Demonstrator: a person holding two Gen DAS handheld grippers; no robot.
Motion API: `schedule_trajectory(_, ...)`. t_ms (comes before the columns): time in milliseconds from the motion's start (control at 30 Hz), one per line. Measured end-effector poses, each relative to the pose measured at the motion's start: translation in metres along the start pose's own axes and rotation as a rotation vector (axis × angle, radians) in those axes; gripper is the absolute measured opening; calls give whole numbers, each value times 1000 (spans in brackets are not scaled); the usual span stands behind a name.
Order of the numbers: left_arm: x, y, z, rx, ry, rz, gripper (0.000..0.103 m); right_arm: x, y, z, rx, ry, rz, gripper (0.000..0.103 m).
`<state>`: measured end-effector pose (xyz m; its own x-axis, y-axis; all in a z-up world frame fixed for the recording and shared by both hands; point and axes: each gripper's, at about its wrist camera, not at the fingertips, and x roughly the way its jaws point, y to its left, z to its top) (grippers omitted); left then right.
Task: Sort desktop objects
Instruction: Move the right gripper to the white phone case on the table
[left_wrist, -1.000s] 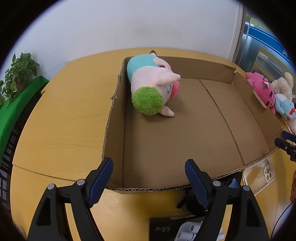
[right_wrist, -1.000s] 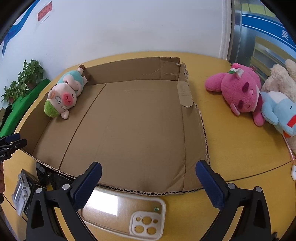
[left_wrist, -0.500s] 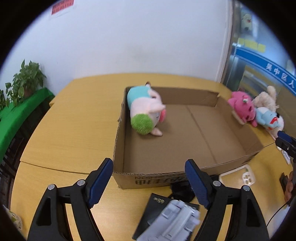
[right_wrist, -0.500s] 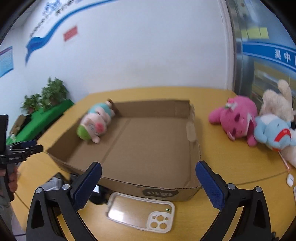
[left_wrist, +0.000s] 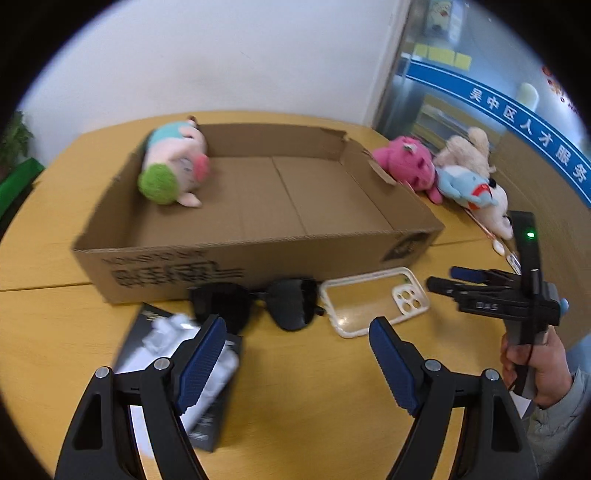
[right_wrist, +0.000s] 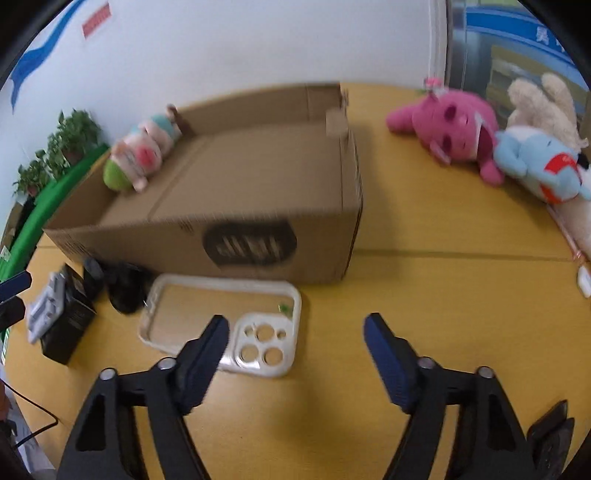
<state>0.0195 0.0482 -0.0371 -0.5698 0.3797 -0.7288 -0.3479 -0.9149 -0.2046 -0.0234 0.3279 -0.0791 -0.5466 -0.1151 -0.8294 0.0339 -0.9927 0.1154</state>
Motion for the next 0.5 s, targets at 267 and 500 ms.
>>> schedule_trajectory(267, 36, -23, -4, 7, 72, -9, 80, 22, 17, -12, -73, 55, -43, 33)
schedule_trajectory(500, 51, -31, -7, 14, 112, -23, 80, 14, 3, -35, -54, 58, -12, 27)
